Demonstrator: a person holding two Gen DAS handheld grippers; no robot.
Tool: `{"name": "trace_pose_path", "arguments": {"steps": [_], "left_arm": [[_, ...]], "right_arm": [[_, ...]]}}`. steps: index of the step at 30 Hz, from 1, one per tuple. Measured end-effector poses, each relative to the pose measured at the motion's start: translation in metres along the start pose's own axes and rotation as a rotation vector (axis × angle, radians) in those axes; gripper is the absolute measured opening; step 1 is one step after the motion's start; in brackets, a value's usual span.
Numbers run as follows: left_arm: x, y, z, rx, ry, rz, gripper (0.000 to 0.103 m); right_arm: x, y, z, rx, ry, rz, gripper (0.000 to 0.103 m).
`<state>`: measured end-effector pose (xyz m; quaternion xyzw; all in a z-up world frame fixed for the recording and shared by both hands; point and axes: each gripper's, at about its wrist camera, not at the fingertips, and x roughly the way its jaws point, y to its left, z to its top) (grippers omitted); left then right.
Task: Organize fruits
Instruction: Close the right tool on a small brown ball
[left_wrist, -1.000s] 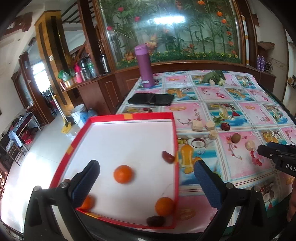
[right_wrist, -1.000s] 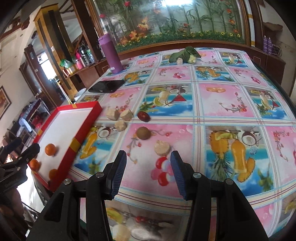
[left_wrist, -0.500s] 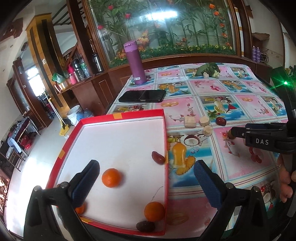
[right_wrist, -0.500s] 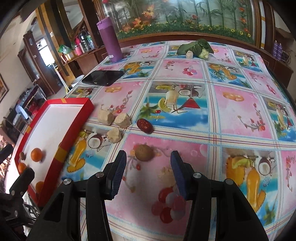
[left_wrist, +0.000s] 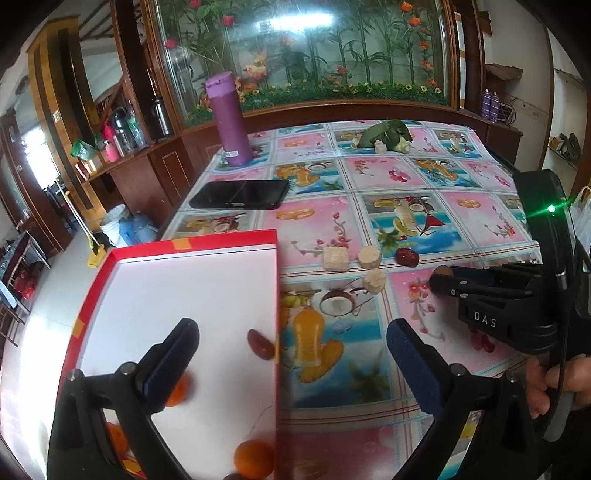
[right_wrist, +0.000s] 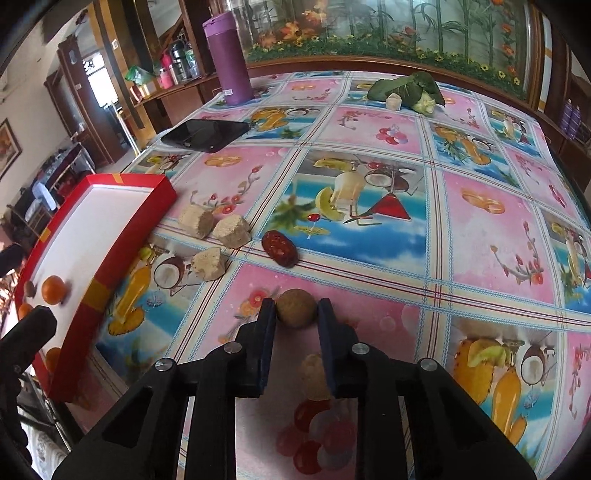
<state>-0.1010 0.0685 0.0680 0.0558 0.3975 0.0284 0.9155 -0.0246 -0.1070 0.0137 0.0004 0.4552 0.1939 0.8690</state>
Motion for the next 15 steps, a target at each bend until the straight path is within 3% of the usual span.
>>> {"name": "trace_pose_path", "arguments": {"steps": [2,5,9,15], "left_arm": [[0.013,-0.006,0.007,-0.010,0.027,-0.031,0.102],[0.033,-0.021,0.015,0.000,0.064,-0.055,0.100],[0.057,-0.038,0.022,0.013,0.106,-0.080,0.086],[0.078,-0.050,0.024,0.015,0.157,-0.113,0.067]], "right_arm": [[-0.003,-0.017,0.002,0.069,-0.037,0.050,0.022],[-0.017,-0.037,0.007,0.160,-0.108,0.055,0.022],[-0.034,-0.052,0.008,0.221,-0.196,0.024,0.022],[-0.038,-0.052,0.009,0.225,-0.214,0.038,0.022]]}}
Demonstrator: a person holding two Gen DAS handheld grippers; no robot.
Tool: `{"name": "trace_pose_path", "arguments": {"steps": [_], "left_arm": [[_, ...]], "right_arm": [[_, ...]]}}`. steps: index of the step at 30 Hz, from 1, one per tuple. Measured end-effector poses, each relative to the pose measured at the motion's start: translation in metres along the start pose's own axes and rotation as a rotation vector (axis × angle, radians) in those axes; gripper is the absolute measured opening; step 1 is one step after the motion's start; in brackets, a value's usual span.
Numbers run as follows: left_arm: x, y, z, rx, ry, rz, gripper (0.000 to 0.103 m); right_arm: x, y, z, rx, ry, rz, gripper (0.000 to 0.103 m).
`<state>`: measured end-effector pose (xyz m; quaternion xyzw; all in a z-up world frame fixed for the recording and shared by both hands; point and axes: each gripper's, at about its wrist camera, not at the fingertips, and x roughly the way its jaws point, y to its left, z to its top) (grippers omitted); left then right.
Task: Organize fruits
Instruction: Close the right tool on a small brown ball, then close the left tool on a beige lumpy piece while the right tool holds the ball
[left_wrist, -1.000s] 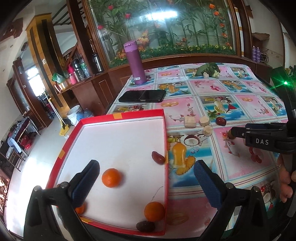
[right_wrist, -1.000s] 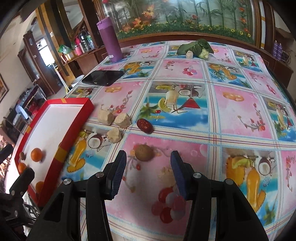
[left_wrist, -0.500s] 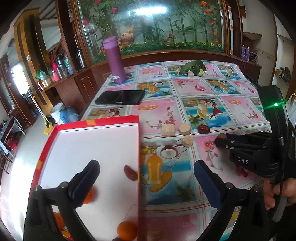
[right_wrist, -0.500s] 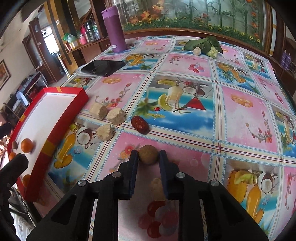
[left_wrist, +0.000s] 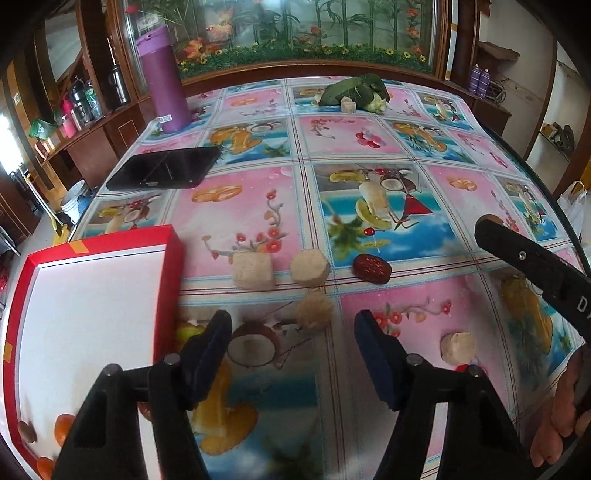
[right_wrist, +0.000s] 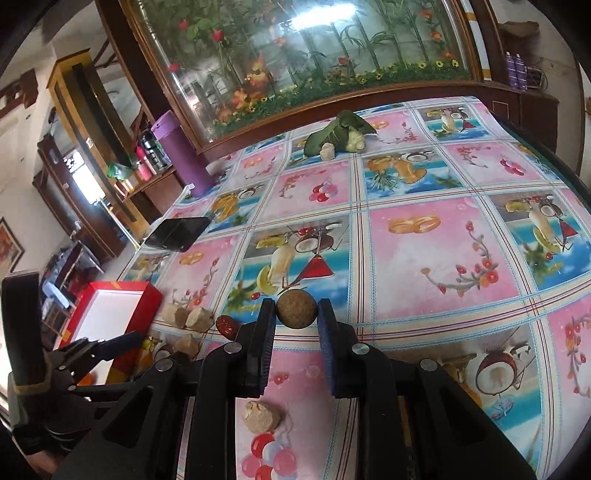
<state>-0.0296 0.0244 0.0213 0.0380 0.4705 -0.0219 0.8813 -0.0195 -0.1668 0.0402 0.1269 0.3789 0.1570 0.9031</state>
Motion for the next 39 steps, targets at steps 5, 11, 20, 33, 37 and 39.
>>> {"name": "trace_pose_path", "arguments": {"steps": [5,11,20,33,37,39], "left_arm": [[0.012,-0.003,0.003,-0.006,0.019,-0.043,0.049],[0.015,-0.002,0.005,-0.015,0.001,-0.071,0.031],[-0.002,0.000,0.000,-0.042,-0.046,-0.097,0.025],[-0.091,0.062,-0.053,-0.113,-0.178,-0.090,0.025],[-0.105,0.111,-0.060,-0.163,-0.204,-0.006,0.025],[-0.108,0.136,-0.061,-0.187,-0.205,0.051,0.025]], "right_arm": [[0.004,0.004,-0.005,-0.016,0.022,0.001,0.022],[0.008,0.006,-0.007,-0.026,0.039,0.005,0.022],[0.013,0.008,-0.008,-0.046,0.040,-0.011,0.022],[0.001,0.025,-0.012,-0.131,-0.056,-0.062,0.022],[0.001,0.056,-0.016,-0.124,-0.034,0.026,0.022],[0.005,0.082,-0.018,-0.136,-0.013,0.081,0.022]]}}
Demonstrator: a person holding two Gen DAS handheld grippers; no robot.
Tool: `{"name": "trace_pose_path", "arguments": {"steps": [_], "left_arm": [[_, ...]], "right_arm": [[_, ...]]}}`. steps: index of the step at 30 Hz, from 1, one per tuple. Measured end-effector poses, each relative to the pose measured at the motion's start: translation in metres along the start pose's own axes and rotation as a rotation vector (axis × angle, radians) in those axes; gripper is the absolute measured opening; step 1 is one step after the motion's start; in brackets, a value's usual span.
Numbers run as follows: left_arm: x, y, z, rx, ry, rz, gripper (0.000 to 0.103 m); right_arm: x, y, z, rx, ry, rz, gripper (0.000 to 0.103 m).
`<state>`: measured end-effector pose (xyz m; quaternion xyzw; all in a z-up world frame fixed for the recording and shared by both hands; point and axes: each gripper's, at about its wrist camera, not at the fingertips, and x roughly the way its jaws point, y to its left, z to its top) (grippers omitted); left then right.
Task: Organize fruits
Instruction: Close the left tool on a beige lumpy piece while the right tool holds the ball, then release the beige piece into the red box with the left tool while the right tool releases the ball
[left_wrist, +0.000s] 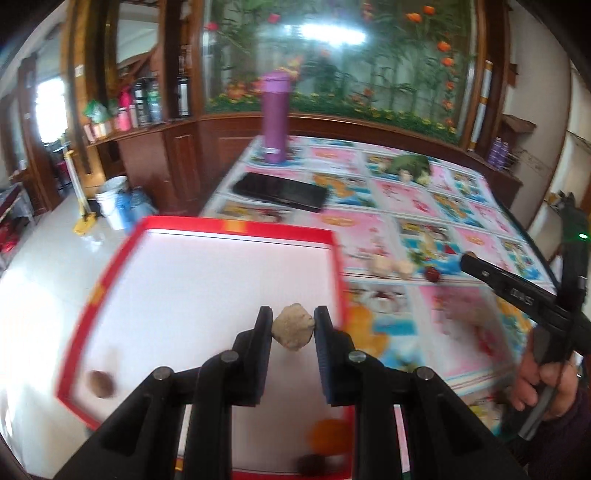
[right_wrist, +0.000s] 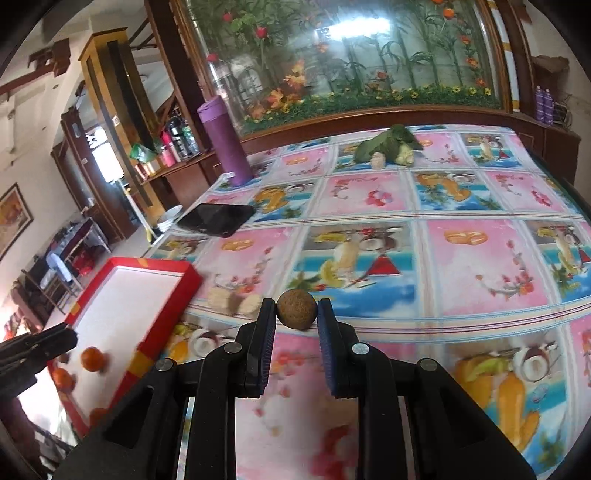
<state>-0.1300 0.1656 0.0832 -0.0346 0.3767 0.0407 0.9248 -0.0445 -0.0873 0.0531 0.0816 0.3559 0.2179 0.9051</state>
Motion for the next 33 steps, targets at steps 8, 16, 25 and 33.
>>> {"name": "trace_pose_path", "arguments": {"steps": [8,16,25,33], "left_arm": [[0.025,0.081,0.004,-0.092,0.049,0.139,0.025],[0.053,0.103,-0.009,-0.119,0.125,0.175,0.025],[0.066,0.108,-0.014,-0.091,0.182,0.225,0.025],[0.068,0.108,-0.014,-0.082,0.204,0.247,0.027]], "right_arm": [[0.053,0.128,0.015,-0.154,0.140,0.118,0.022],[0.110,0.173,-0.001,-0.198,0.304,0.084,0.022],[0.129,0.182,-0.013,-0.194,0.393,0.034,0.022],[0.132,0.182,-0.013,-0.197,0.405,0.036,0.025]]}}
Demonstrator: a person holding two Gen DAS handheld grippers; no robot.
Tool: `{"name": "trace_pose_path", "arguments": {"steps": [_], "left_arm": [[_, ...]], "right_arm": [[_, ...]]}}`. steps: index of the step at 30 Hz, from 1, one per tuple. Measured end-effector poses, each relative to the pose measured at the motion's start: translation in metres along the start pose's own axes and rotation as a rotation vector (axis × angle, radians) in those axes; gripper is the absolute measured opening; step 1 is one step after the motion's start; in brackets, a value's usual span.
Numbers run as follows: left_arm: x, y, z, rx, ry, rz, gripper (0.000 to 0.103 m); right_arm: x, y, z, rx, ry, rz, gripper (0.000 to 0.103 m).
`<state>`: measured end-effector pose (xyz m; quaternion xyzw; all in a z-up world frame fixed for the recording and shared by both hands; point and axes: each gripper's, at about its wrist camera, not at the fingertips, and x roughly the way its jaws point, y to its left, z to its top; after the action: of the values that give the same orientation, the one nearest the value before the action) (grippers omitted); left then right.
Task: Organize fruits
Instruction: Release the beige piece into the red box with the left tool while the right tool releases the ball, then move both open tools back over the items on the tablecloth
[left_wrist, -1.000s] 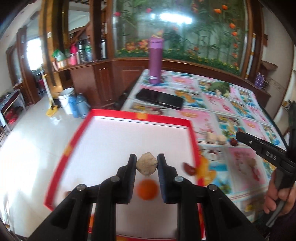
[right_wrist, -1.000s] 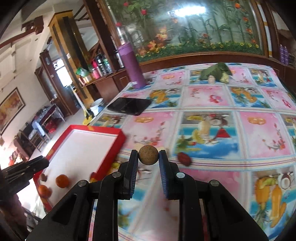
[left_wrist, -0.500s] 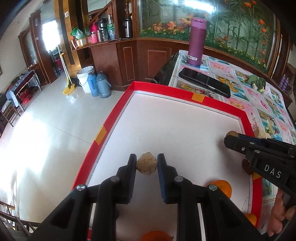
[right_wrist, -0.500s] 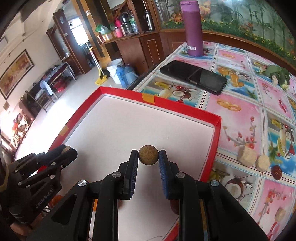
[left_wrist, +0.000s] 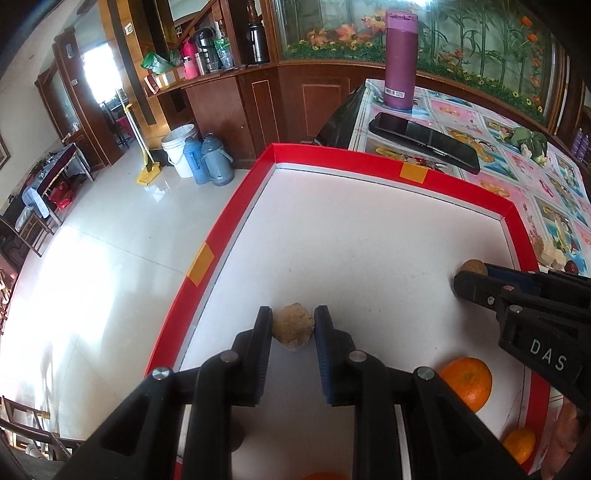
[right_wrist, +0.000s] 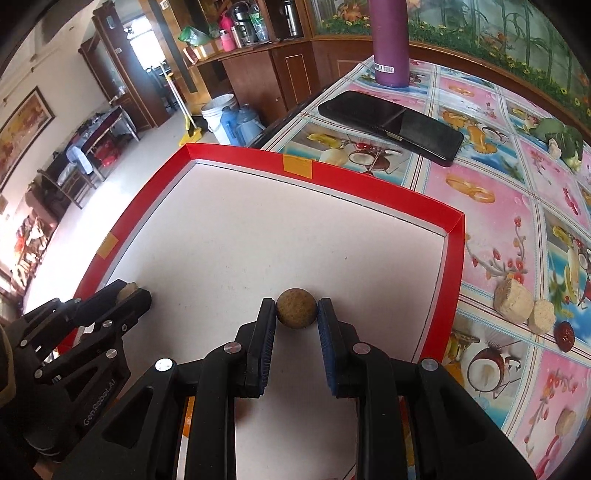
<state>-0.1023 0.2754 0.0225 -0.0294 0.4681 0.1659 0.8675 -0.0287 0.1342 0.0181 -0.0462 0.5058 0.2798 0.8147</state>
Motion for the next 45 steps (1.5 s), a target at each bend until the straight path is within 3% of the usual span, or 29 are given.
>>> {"name": "trace_pose_path", "arguments": {"steps": [1,3,7,12,20,27,35,45], "left_arm": [[0.000,0.000,0.000,-0.004,0.003,0.003,0.030],[-0.002,0.003,0.000,-0.024,0.009,0.005,0.049],[-0.015,0.004,-0.003,-0.040,-0.024,0.020,0.059],[-0.040,-0.004,-0.005,-0.061,-0.080,-0.018,0.073],[-0.068,-0.051,-0.016,0.016,-0.124,-0.106,0.078],[-0.086,-0.105,-0.023,0.130,-0.140,-0.177,0.079],[-0.097,-0.144,-0.038,0.226,-0.132,-0.214,0.080],[-0.095,-0.168,-0.017,0.287,-0.146,-0.212,0.080]], "right_arm": [[0.000,-0.001,0.002,0.006,0.005,0.013,0.033],[-0.004,-0.006,0.001,0.026,-0.010,0.028,0.036],[-0.027,-0.020,-0.005,0.044,-0.079,0.084,0.036],[-0.069,-0.053,-0.021,0.078,-0.170,0.102,0.036],[-0.132,-0.138,-0.073,0.169,-0.251,0.028,0.037],[-0.159,-0.193,-0.121,0.210,-0.234,-0.082,0.038],[-0.153,-0.205,-0.147,0.169,-0.187,-0.125,0.038],[-0.126,-0.198,-0.125,0.139,-0.150,-0.138,0.039]]}}
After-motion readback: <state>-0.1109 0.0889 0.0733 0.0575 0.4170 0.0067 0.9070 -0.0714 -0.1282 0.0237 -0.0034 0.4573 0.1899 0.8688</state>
